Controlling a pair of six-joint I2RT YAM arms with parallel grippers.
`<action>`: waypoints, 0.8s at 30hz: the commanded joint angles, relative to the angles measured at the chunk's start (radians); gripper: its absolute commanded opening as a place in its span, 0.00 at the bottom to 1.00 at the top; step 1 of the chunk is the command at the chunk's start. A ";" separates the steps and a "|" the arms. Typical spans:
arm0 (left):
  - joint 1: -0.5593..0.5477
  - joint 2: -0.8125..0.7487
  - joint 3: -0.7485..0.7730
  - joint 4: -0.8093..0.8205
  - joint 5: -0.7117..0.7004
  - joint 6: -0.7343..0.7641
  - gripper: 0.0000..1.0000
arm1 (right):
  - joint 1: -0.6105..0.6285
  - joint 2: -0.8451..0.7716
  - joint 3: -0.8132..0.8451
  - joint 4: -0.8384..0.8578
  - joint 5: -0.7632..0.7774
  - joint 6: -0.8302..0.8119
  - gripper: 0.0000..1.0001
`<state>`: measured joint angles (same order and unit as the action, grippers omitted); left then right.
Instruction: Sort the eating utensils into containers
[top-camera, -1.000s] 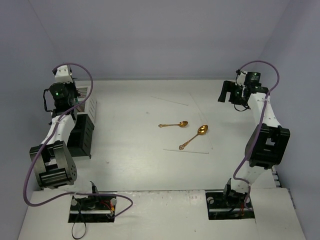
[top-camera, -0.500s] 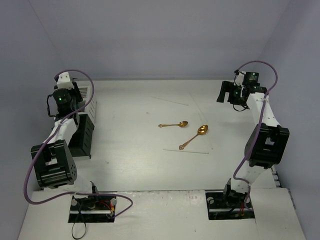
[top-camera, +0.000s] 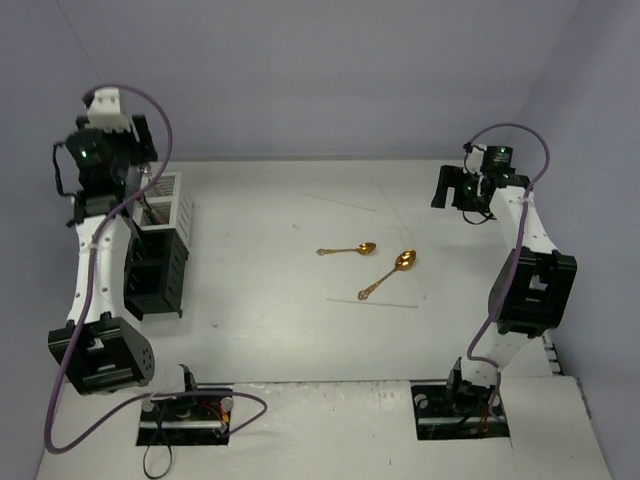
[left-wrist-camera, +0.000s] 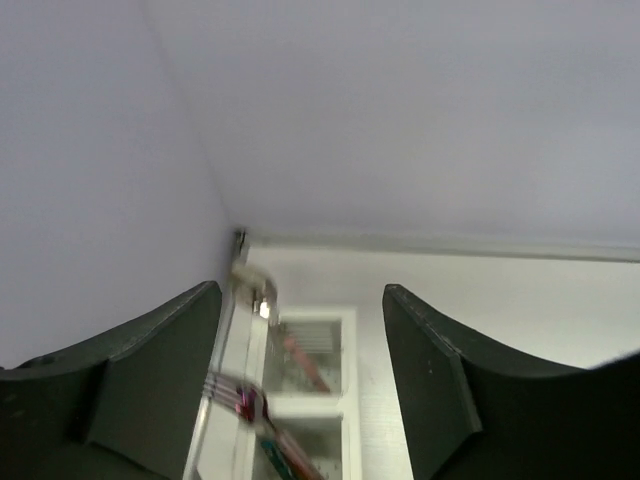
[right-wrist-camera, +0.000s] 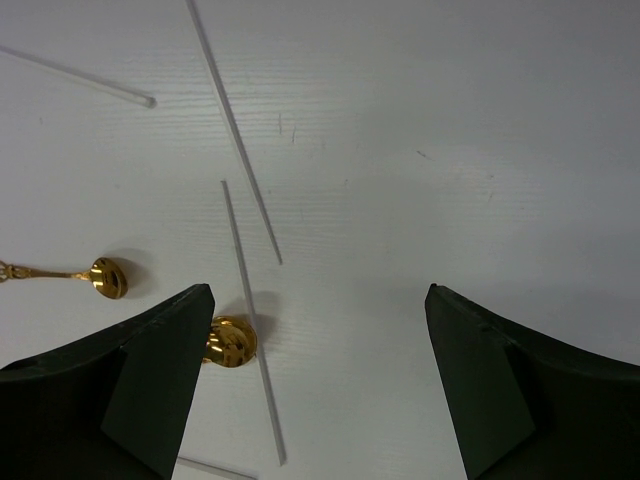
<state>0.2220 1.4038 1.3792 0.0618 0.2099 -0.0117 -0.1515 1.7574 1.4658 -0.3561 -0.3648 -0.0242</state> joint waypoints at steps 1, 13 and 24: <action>-0.084 0.013 0.271 -0.457 0.163 0.155 0.68 | 0.096 -0.040 -0.025 -0.009 0.068 -0.086 0.82; -0.669 0.168 0.239 -0.828 0.219 0.278 0.68 | 0.261 0.038 -0.025 -0.038 0.162 -0.093 0.74; -0.875 0.860 0.792 -1.098 0.345 0.501 0.59 | 0.154 -0.015 -0.035 -0.038 0.130 -0.084 0.77</action>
<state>-0.6518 2.1411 1.9666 -0.8805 0.4930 0.3441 0.0535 1.8119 1.4208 -0.4032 -0.2217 -0.1210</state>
